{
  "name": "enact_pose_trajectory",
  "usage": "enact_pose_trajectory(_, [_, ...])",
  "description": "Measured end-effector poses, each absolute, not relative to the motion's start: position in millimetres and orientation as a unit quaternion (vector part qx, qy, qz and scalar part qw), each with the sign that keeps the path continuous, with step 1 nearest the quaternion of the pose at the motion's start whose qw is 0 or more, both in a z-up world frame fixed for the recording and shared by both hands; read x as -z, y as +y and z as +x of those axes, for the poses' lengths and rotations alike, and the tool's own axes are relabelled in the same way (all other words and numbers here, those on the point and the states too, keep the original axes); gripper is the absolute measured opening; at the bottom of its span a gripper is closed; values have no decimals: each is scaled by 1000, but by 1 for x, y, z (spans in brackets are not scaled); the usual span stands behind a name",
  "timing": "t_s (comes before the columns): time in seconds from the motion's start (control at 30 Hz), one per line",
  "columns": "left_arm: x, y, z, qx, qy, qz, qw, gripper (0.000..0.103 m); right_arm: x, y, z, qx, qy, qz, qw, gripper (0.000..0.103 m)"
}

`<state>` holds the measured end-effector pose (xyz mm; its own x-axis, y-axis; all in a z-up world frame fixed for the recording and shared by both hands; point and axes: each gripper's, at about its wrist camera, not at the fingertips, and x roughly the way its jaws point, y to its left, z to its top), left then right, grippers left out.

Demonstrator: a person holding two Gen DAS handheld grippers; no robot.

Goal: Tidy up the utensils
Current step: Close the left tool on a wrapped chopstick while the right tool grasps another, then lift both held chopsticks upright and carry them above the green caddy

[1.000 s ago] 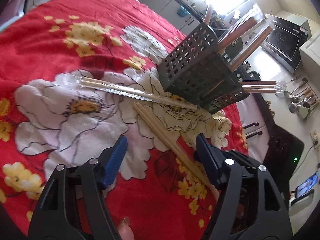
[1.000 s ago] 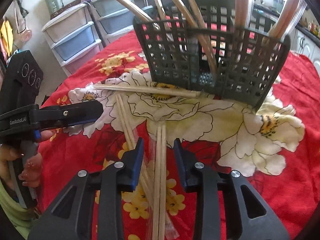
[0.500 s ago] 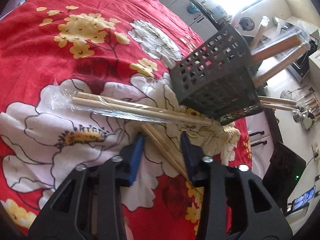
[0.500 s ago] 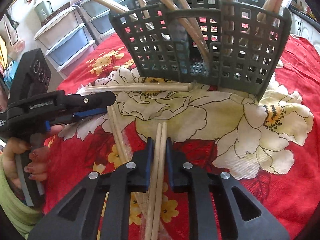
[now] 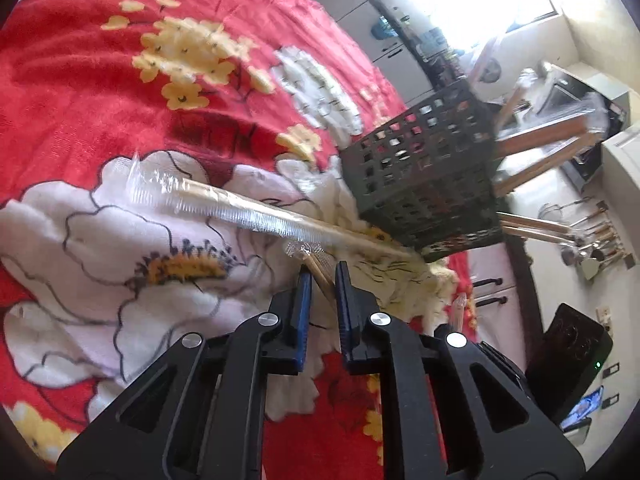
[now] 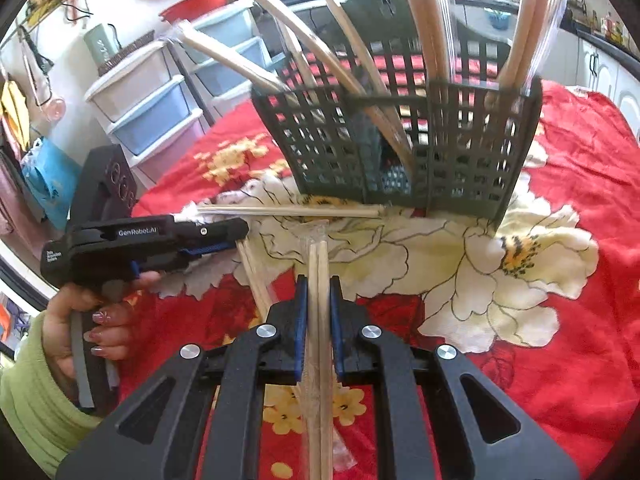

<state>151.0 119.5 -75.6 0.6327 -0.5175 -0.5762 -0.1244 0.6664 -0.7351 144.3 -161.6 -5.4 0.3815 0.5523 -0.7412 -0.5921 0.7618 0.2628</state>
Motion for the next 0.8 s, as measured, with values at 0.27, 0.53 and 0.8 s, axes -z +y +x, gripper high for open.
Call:
enact_pose_trajectory(0.27, [25, 112, 119, 149, 351, -359, 852, 5, -32, -165, 132, -359, 385, -23, 850, 6])
enact_pose_trajectory(0.53, [-27, 95, 97, 176, 296, -319, 883, 3, -63, -167, 116, -367, 329, -28, 870, 6])
enact_pose_trajectory(0.8, [-64, 78, 87, 203, 256, -287, 900, 3, -89, -180, 105, -369, 283, -21, 885, 6])
